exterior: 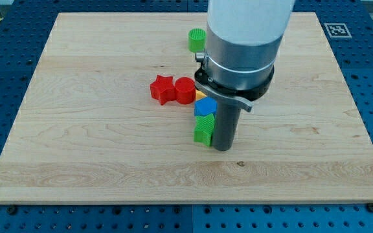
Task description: Push the green circle horizontal to the blue cube
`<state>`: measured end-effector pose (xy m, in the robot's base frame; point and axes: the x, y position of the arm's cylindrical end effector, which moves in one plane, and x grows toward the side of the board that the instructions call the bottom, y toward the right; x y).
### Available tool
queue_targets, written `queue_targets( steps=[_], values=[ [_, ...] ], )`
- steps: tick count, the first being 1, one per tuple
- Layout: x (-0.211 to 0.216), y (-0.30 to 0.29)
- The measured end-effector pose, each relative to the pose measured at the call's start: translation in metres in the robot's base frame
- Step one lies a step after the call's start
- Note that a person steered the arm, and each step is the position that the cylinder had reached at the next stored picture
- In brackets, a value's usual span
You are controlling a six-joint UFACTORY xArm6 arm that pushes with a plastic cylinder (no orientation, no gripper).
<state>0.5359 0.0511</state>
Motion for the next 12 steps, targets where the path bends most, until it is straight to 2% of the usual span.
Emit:
queue_targets(
  steps=[1, 2, 3, 4, 5, 6, 7, 8, 10, 12],
  values=[
    [0.01, 0.002],
    [0.019, 0.055],
    [-0.002, 0.162],
    [-0.076, 0.253],
    [-0.176, 0.277],
    [-0.261, 0.246],
    [-0.324, 0.182],
    [-0.344, 0.09],
    [-0.329, -0.083],
    [-0.244, -0.092]
  ],
)
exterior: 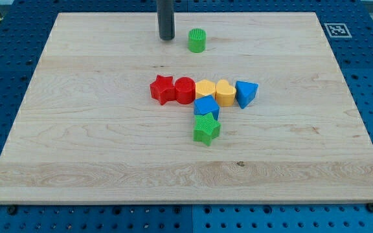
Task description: Push the green circle horizontal to the blue cube
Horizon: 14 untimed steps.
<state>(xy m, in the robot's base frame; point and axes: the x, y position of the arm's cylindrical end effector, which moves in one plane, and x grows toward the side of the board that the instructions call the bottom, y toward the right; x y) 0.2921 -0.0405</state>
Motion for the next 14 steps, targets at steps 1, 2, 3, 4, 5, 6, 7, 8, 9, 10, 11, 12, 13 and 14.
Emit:
queue_targets(
  steps=[1, 2, 3, 4, 5, 6, 7, 8, 9, 10, 11, 12, 13, 14],
  values=[
    [0.023, 0.063],
    [0.023, 0.148],
    [0.025, 0.144],
    [0.018, 0.097],
    [-0.018, 0.052],
    [-0.041, 0.061],
    [-0.035, 0.109],
    [-0.008, 0.176],
    [0.037, 0.224],
    [0.103, 0.244],
    [0.115, 0.249],
    [0.111, 0.249],
    [0.12, 0.262],
    [0.167, 0.276]
  ],
)
